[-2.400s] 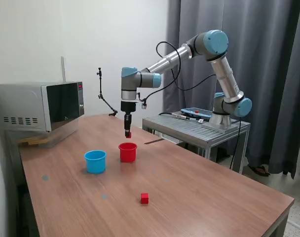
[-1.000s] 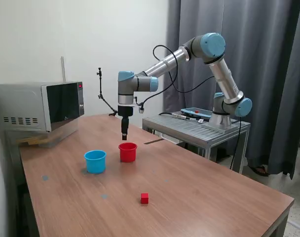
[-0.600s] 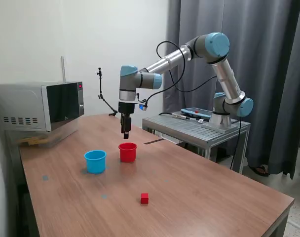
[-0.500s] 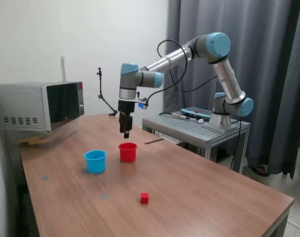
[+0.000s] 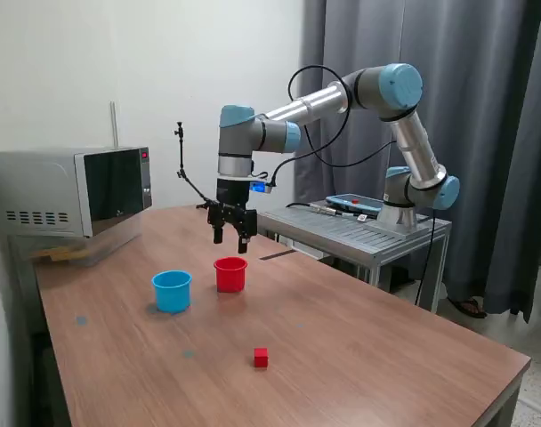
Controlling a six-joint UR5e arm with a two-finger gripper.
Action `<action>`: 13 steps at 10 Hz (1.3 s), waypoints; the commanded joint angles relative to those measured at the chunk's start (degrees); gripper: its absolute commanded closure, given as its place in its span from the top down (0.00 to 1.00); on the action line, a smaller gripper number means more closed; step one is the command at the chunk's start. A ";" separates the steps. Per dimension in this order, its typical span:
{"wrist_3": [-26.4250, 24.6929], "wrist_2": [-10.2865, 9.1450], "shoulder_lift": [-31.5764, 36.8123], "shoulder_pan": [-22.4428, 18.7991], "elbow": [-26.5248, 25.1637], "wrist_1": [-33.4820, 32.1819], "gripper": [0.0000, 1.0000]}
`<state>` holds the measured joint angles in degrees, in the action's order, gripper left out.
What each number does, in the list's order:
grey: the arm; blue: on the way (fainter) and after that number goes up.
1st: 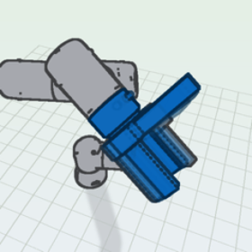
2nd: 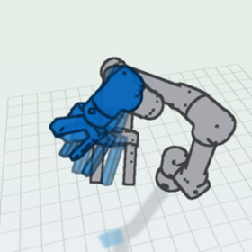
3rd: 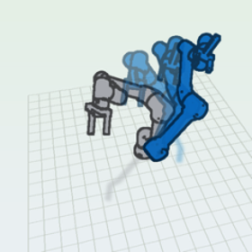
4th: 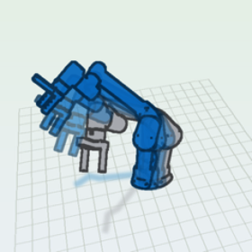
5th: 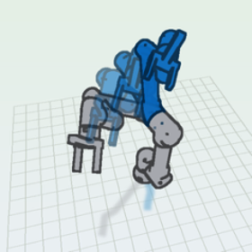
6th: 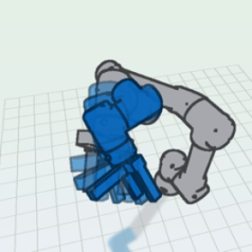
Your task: Place red objects in the red bin, and blue objects in the blue bin.
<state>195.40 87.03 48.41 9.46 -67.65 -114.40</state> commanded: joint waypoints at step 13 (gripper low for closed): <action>27.67 4.02 -15.88 -9.63 30.36 23.88 1.00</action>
<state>222.47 90.47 34.62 0.99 -40.27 -90.78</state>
